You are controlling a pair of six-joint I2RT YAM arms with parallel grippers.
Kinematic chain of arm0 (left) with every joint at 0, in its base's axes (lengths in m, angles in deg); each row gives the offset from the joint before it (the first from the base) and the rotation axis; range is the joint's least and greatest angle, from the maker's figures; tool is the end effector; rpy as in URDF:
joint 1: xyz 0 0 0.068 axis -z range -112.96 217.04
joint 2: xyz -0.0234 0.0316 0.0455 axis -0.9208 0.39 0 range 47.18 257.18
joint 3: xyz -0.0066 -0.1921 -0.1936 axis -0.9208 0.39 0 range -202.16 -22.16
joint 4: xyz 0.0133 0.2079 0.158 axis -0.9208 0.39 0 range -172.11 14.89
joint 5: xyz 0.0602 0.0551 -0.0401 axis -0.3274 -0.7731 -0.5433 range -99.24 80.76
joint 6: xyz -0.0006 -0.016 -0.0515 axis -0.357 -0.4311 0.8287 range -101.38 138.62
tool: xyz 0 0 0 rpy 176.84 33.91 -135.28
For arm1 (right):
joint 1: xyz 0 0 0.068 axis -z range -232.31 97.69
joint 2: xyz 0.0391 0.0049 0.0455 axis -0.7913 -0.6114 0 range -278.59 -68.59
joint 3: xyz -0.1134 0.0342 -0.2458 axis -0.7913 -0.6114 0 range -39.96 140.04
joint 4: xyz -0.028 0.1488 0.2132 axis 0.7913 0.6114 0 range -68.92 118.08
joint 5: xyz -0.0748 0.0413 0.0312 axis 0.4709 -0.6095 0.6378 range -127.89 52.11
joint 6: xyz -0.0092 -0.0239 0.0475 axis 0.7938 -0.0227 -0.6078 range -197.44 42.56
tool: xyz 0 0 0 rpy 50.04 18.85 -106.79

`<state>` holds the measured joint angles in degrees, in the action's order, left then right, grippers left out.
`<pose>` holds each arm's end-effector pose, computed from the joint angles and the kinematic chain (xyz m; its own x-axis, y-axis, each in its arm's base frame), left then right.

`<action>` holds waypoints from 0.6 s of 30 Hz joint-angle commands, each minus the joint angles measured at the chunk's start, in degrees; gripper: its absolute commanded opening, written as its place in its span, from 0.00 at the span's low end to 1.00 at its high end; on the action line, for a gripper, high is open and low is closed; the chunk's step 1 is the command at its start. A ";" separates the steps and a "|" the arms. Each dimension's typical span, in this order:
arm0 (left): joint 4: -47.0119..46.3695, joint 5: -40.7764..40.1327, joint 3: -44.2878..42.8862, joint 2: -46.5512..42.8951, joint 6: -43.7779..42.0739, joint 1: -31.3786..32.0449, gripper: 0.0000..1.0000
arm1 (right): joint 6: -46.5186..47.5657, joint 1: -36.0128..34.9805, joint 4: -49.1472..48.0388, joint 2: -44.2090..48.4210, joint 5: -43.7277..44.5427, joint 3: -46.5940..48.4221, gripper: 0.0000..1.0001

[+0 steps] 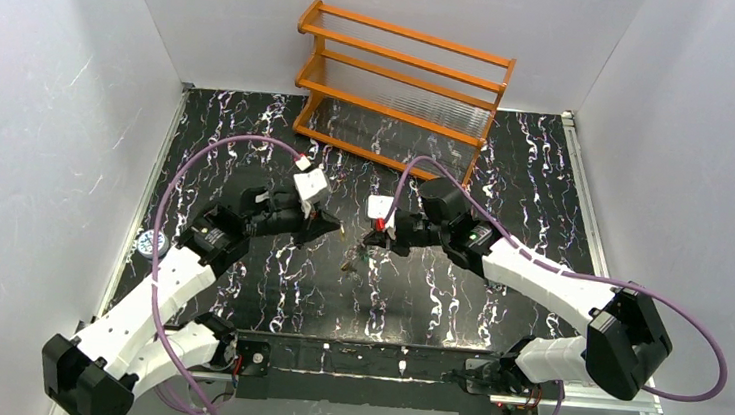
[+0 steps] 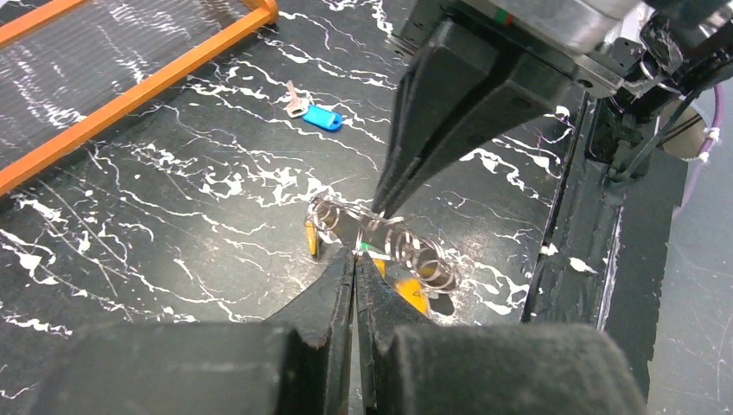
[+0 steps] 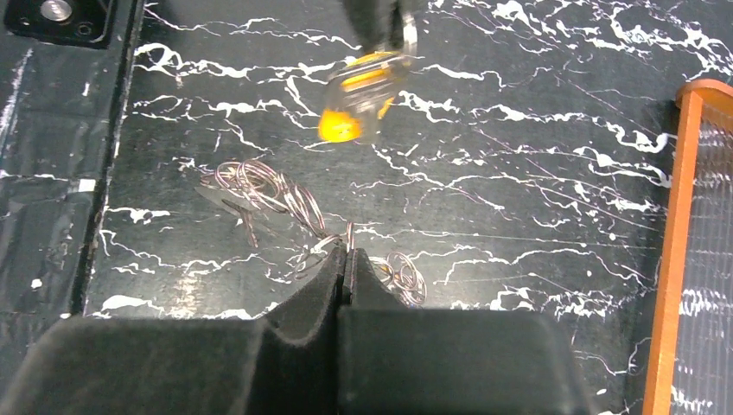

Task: Put the keys on the keyring
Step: Insert the key onto the keyring.

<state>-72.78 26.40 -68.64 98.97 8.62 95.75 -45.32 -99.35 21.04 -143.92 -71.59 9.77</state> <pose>0.1705 -0.1171 0.3320 -0.0646 0.1964 -0.9784 0.9099 0.4142 0.0231 0.1856 0.2283 0.2724 0.2561 -0.3742 -0.8913 -0.9609 0.0021 -0.2770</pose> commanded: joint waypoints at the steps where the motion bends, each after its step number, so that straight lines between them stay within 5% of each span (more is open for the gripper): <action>1: 1.17 -1.44 0.89 0.68 -2.25 2.72 0.00 | 0.57 -0.15 -3.43 1.68 2.21 2.98 0.01; 18: -4.05 -15.72 10.24 0.30 6.17 9.94 0.00 | -14.11 -0.28 -10.71 -3.50 -3.79 -9.53 0.01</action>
<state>-75.49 14.79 -60.14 101.72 12.14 105.33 -55.18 -99.31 14.35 -146.49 -71.98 2.51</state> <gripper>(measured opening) 0.009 0.031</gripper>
